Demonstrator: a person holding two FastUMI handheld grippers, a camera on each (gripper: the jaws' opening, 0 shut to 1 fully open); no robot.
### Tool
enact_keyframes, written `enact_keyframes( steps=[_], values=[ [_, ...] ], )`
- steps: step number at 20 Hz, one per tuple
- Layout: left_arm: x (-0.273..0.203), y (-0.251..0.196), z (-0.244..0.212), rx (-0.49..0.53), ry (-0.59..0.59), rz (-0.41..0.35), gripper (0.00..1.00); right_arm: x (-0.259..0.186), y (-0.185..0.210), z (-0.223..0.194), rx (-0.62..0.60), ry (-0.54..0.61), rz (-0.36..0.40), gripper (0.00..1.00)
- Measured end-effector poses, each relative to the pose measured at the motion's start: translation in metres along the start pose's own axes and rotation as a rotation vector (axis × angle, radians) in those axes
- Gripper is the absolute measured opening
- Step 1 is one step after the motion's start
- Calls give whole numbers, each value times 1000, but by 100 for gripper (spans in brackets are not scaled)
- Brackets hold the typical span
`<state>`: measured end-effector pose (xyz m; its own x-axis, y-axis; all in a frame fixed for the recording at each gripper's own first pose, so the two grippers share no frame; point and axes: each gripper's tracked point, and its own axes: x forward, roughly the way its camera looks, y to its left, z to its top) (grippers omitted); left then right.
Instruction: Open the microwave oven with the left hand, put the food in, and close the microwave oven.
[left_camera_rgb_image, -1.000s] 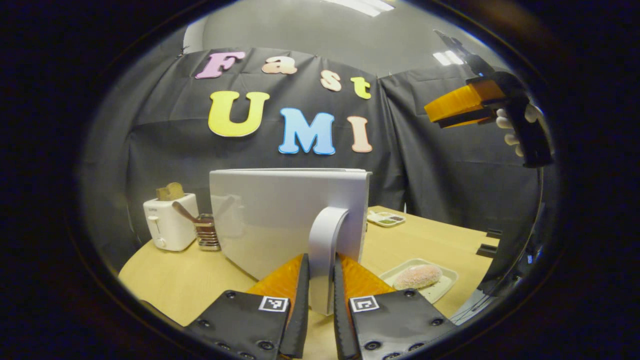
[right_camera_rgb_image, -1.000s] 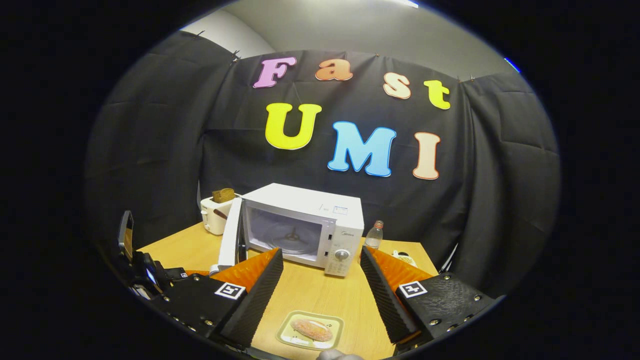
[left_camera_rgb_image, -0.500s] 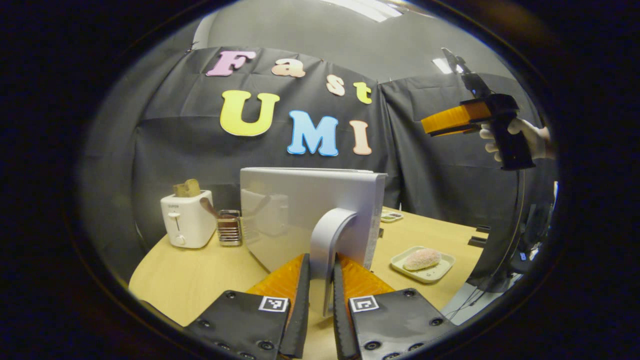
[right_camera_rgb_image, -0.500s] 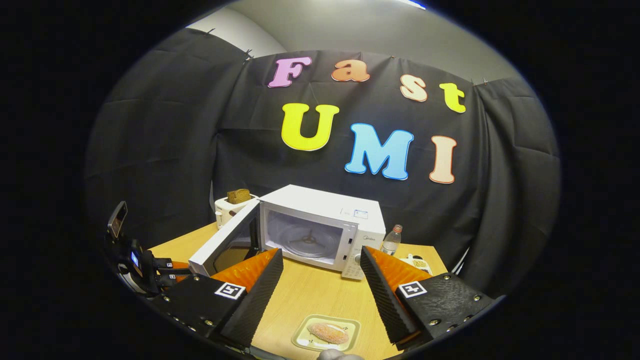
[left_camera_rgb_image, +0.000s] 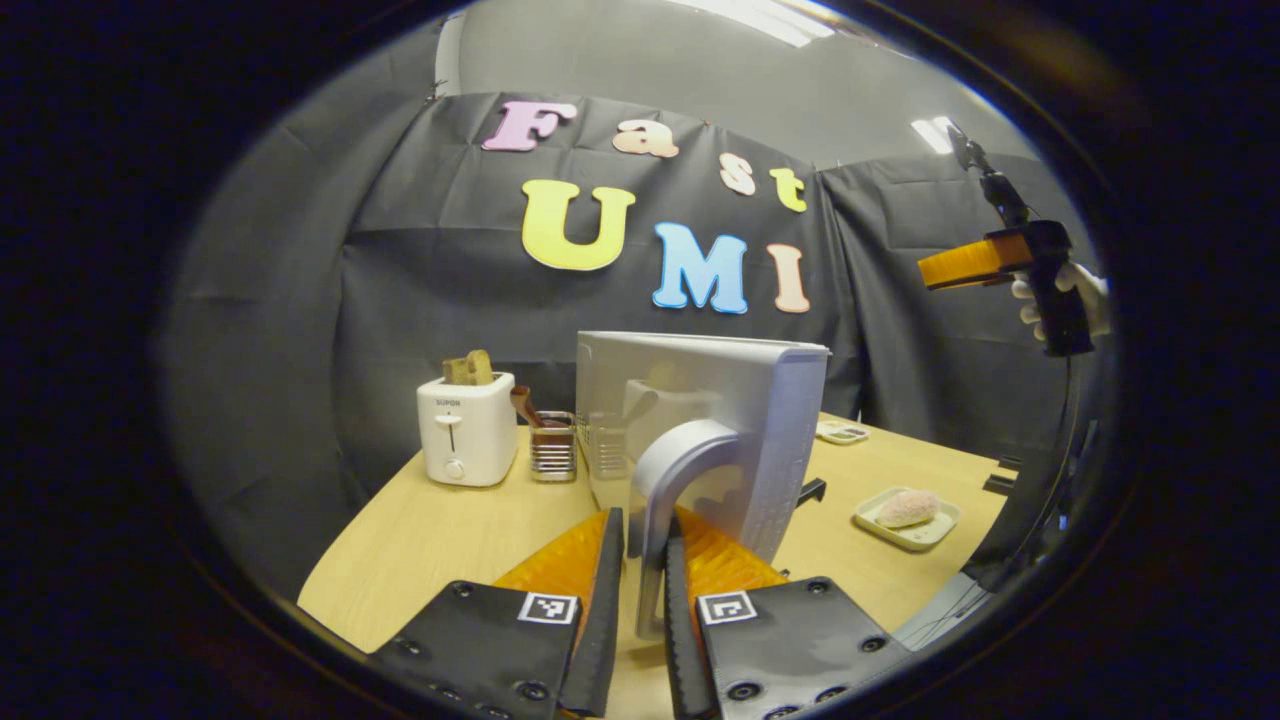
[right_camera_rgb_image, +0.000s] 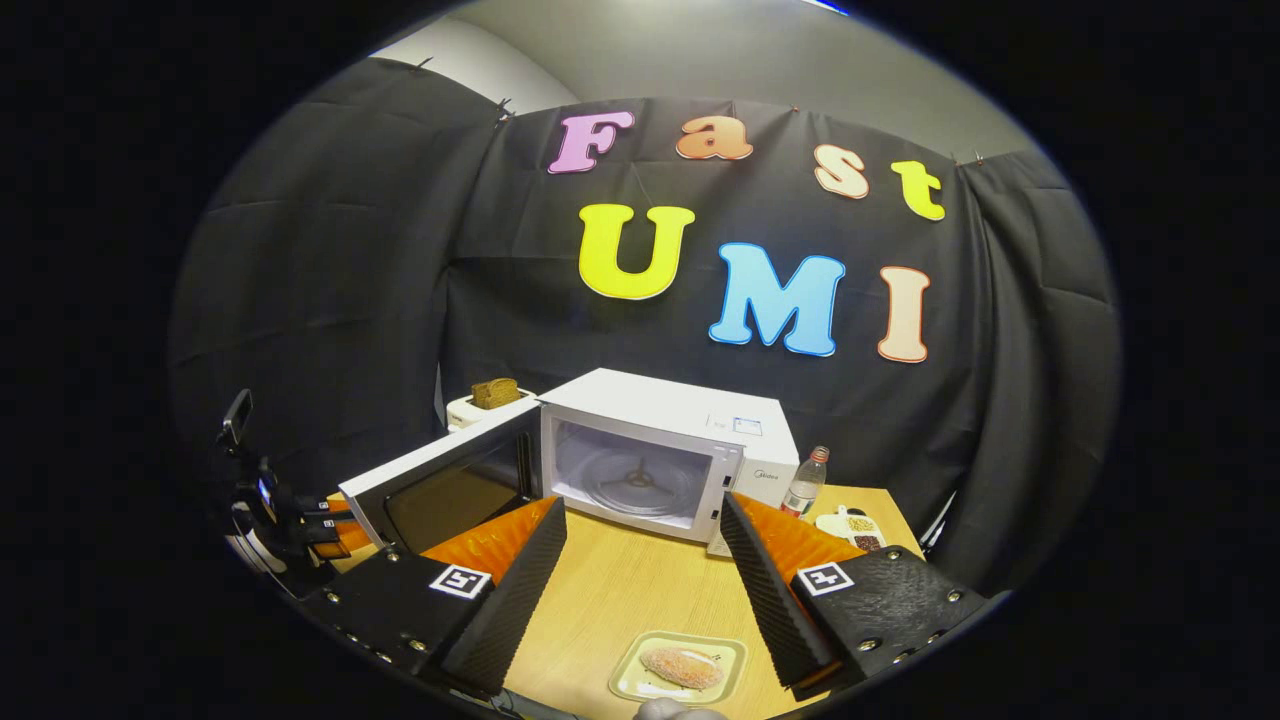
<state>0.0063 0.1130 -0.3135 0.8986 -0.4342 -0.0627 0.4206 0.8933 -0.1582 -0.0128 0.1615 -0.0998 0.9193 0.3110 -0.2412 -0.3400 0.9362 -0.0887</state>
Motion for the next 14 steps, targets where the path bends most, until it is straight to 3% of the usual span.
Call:
enact_keyframes(
  steps=[4,6,9,14],
  values=[
    [-2,2,0,19,9,4,28,-1,0,1,-4,-4,3,95],
    [-4,9,2,35,20,41,29,-2,-4,0,-1,-6,-2,95],
    [-4,4,1,42,16,54,99,-5,-9,-2,5,-4,-9,95],
    [-14,8,-1,93,40,108,99,-8,-15,-9,10,-2,1,96]
  ],
)
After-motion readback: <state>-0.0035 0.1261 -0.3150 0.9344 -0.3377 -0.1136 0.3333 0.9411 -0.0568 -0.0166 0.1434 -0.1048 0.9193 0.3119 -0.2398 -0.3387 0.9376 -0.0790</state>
